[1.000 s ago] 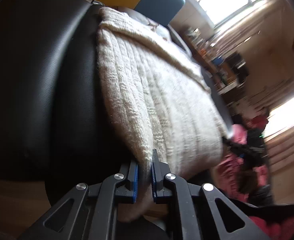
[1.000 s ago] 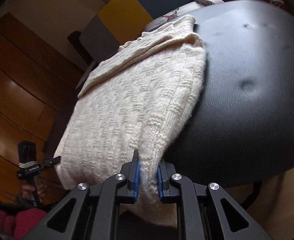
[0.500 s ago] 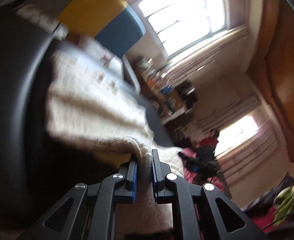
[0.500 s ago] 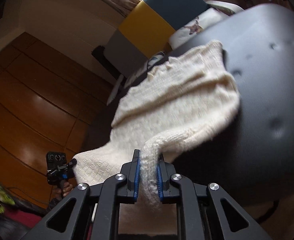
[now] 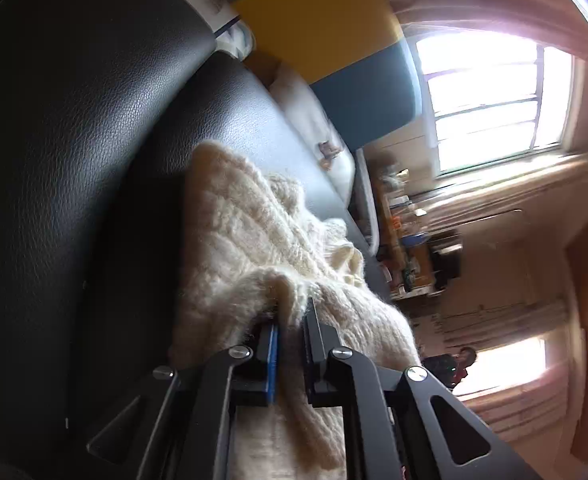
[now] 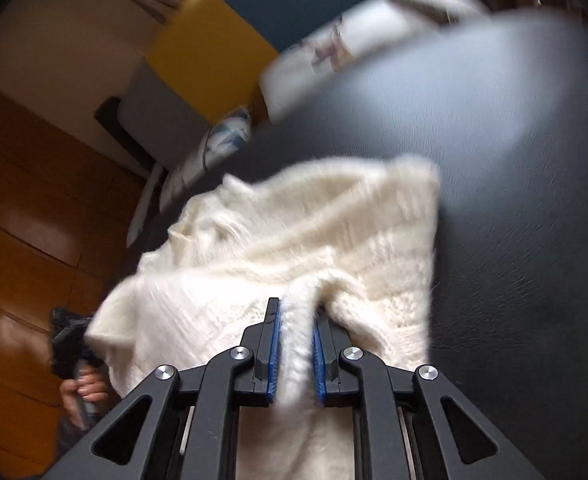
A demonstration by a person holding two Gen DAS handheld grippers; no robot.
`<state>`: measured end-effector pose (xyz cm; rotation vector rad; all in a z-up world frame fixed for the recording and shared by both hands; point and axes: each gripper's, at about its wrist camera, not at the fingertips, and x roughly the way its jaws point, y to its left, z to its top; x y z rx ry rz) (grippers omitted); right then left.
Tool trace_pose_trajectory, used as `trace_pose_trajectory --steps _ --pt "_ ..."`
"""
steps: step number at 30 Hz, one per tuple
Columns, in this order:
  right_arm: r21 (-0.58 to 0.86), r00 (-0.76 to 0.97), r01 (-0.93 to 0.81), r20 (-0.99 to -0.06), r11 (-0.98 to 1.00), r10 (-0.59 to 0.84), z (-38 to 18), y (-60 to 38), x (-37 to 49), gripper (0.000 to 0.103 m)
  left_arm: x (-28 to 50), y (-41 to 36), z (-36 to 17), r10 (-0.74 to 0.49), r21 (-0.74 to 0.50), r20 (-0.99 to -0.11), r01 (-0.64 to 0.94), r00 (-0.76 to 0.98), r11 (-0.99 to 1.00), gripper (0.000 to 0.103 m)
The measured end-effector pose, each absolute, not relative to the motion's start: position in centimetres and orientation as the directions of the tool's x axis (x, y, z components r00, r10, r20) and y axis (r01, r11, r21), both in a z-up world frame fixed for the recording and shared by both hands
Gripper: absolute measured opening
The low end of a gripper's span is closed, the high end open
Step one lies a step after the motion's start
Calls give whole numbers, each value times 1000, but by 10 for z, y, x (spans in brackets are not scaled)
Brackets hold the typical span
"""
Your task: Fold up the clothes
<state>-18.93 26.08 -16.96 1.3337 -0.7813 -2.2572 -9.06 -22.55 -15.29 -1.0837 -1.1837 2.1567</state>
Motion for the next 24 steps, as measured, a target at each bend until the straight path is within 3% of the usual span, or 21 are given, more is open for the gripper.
trace_pose_trajectory --steps 5,10,12,13,14,16,20,24 --pt "699 -456 90 -605 -710 -653 -176 267 -154 12 -111 -227 -181 661 -824 -504 81 -556 -560 9" --pt "738 -431 85 -578 -669 -692 -173 265 -104 13 -76 -230 -171 659 -840 -484 95 -575 -534 15" --pt "765 -443 75 -549 -640 -709 -167 266 -90 22 -48 -231 -170 662 -862 -456 110 -594 -495 22" --pt "780 -449 78 -528 -621 -721 -163 267 -83 33 -39 -235 -170 662 -874 -440 118 -606 -472 23" --pt "795 -455 82 -506 -601 -732 -158 267 -76 52 -31 -239 -172 660 -885 -422 124 -622 -449 24" --pt "818 -463 97 -467 -567 -753 -151 266 -64 75 -16 -247 -175 653 -904 -390 133 -649 -407 27" --pt "842 -442 125 -426 -525 -789 -147 259 -41 77 -4 -251 -182 662 -918 -365 137 -654 -371 28" --pt "824 -422 154 -444 -545 -791 -153 238 -38 77 -3 -243 -184 691 -933 -338 129 -639 -337 31"
